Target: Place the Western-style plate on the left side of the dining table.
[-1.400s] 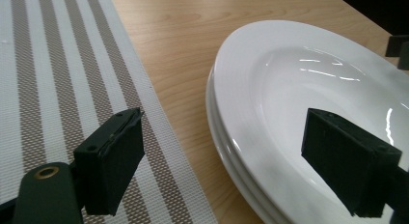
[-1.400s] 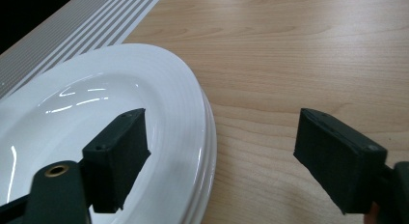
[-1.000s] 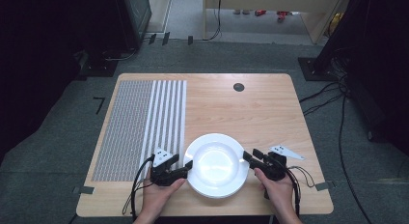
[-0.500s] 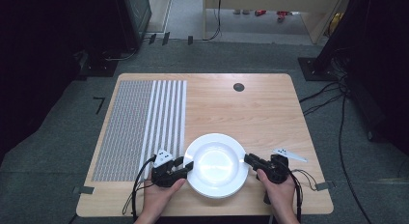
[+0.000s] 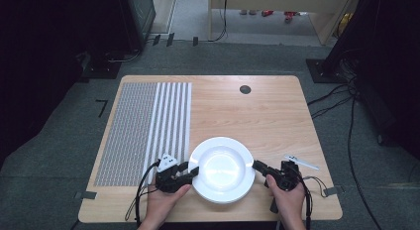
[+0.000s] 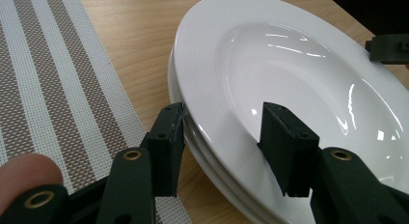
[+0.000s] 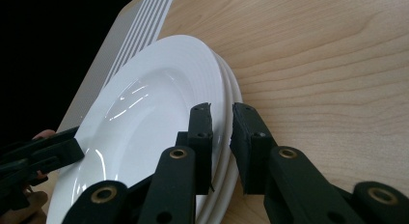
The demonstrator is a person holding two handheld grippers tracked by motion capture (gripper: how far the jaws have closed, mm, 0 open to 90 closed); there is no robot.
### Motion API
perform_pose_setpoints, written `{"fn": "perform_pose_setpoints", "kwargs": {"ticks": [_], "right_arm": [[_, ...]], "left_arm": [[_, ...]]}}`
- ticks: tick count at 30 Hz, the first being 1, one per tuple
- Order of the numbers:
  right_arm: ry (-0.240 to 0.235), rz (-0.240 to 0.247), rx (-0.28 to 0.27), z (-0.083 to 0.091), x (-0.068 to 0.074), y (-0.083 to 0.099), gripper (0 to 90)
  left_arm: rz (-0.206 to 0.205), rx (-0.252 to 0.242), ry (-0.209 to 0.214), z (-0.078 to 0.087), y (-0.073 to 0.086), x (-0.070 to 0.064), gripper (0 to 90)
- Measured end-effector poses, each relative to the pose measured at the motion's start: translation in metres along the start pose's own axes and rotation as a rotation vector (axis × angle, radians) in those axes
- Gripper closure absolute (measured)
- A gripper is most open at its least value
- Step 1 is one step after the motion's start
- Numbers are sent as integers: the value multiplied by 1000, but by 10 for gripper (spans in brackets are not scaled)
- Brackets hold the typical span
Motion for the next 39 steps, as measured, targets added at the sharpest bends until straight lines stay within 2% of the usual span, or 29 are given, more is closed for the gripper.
{"fn": "perform_pose_setpoints", "kwargs": {"ticks": [2, 3, 6, 12, 21, 27, 39], "right_arm": [[-12, -20, -5, 1, 0, -1, 820], [-42, -60, 6, 2, 1, -1, 814], [-44, -53, -1, 1, 0, 0, 814], [-62, -76, -7, 0, 0, -1, 801], [-89, -36, -59, 1, 3, -2, 823], [-82, -9, -72, -1, 2, 0, 821], [-91, 9, -121, -5, 2, 1, 822]], "left_arm": [[3, 5, 0, 0, 0, 1, 519], [4, 5, 2, 0, 0, 1, 520], [15, 7, 9, 0, 0, 1, 518], [20, 10, 11, 0, 1, 2, 518], [35, 15, 13, -1, 1, 2, 518], [59, 17, 23, -1, 1, 4, 517], [47, -26, 9, 1, -1, 4, 583]]}}
Point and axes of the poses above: each handheld gripper's, and its own axes: z roughly backward along the jaws, y roughly out of its underside, x roughly to its left, the point moved 5 cm from there along -z, roughly forward along the jaws, and after that the axes turned 7 degrees about z, right-handed, at the moved point
